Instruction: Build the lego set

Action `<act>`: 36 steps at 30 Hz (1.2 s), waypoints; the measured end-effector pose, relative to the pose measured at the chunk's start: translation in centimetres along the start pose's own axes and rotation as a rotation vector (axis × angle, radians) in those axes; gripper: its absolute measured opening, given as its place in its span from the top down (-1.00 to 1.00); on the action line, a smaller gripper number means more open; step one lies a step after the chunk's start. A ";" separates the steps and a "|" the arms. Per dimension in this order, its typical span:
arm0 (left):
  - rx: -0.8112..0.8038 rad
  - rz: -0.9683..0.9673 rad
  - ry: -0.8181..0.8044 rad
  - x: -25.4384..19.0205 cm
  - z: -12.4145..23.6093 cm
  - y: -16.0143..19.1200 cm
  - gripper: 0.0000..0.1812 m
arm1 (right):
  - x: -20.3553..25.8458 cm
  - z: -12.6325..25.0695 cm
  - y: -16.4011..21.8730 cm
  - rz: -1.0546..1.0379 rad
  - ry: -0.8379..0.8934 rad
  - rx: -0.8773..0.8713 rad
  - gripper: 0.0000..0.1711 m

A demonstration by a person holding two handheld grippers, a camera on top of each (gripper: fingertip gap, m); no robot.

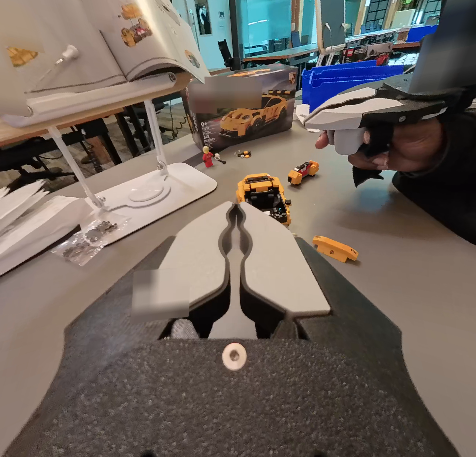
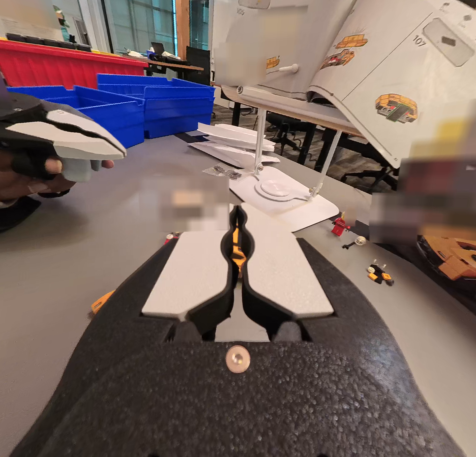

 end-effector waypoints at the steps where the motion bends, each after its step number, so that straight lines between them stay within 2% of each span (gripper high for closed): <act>1: -0.001 -0.012 -0.006 0.0 0.0 0.0 1.00 | -0.1 0.0 0.0 -0.001 0.015 -0.006 1.00; 12: 0.015 -0.039 -0.047 0.0 -0.2 0.2 1.00 | -1.1 0.2 0.2 0.007 0.150 -0.035 0.99; 26: 0.042 -0.105 -0.038 -0.8 -0.3 -0.1 1.00 | -0.9 0.2 0.3 0.046 0.152 -0.017 0.94; 32: 0.063 -0.178 -0.013 -1.9 -0.2 -0.7 1.00 | -4.3 1.0 -0.5 0.140 0.205 0.055 0.88; 36: 0.067 -0.164 0.013 -2.2 -0.5 -0.6 1.00 | -6.8 1.5 -0.3 0.315 0.074 0.263 0.67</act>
Point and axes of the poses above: each gripper's, where its closed fingertips meet, z back along the fingers, y out of its underside, x = y × z across the jaws, the point moved 10 cm from there along z, back along the fingers, and after that the axes turned 15 degrees about y, right-handed, at the moved point
